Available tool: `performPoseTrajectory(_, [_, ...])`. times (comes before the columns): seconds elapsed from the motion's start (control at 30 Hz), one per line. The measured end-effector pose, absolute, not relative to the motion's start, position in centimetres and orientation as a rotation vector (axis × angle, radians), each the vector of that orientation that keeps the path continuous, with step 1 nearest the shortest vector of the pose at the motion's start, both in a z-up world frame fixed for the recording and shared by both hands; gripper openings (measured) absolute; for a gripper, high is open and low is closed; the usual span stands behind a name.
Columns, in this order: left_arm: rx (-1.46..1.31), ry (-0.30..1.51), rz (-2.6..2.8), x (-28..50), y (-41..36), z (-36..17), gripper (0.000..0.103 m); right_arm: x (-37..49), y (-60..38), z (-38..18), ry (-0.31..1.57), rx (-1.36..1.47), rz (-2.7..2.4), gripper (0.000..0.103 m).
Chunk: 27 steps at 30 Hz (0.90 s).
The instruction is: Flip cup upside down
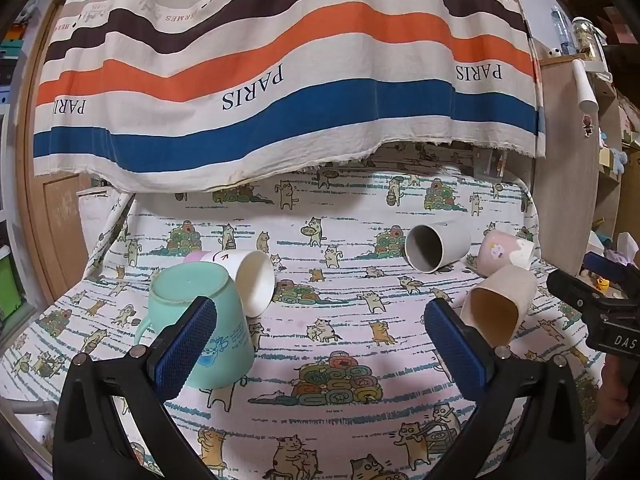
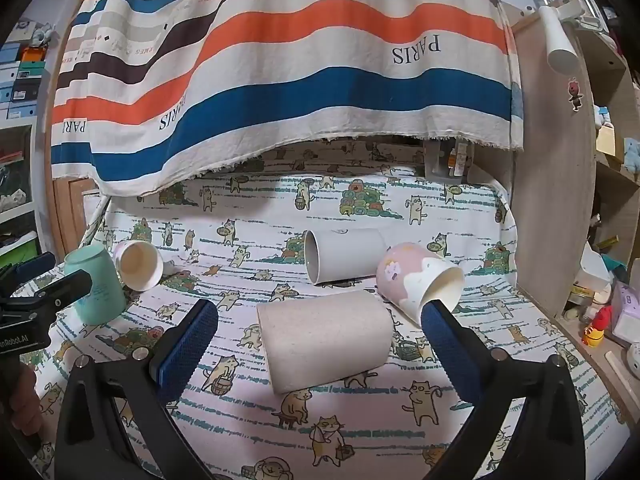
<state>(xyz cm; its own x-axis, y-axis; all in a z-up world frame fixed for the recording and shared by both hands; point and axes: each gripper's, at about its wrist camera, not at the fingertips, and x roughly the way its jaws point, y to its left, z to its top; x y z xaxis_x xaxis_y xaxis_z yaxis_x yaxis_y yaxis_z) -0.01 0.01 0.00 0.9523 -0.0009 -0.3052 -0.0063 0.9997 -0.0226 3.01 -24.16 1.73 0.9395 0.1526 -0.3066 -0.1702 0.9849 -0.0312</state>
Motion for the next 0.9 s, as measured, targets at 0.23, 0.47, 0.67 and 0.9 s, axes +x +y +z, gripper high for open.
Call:
performPoseTrajectory(0.23, [-0.020, 0.309, 0.004, -0.01, 0.00, 0.00, 0.103, 3.04, -24.18, 1.77, 0.303, -0.056, 0.160, 0.102])
performPoseTrajectory(0.47, [-0.019, 0.310, 0.004, -0.01, 0.00, 0.00, 0.103, 3.07, -24.15, 1.77, 0.308, -0.059, 0.164, 0.102])
performPoseTrajectory(0.67, [-0.019, 0.310, 0.003, 0.00, -0.01, 0.00, 0.103, 3.04, -24.22, 1.78, 0.305, -0.059, 0.164, 0.102])
performPoseTrajectory(0.9, [-0.019, 0.310, 0.003, -0.01, 0.00, 0.00, 0.103, 3.04, -24.21, 1.78, 0.305, -0.059, 0.164, 0.102])
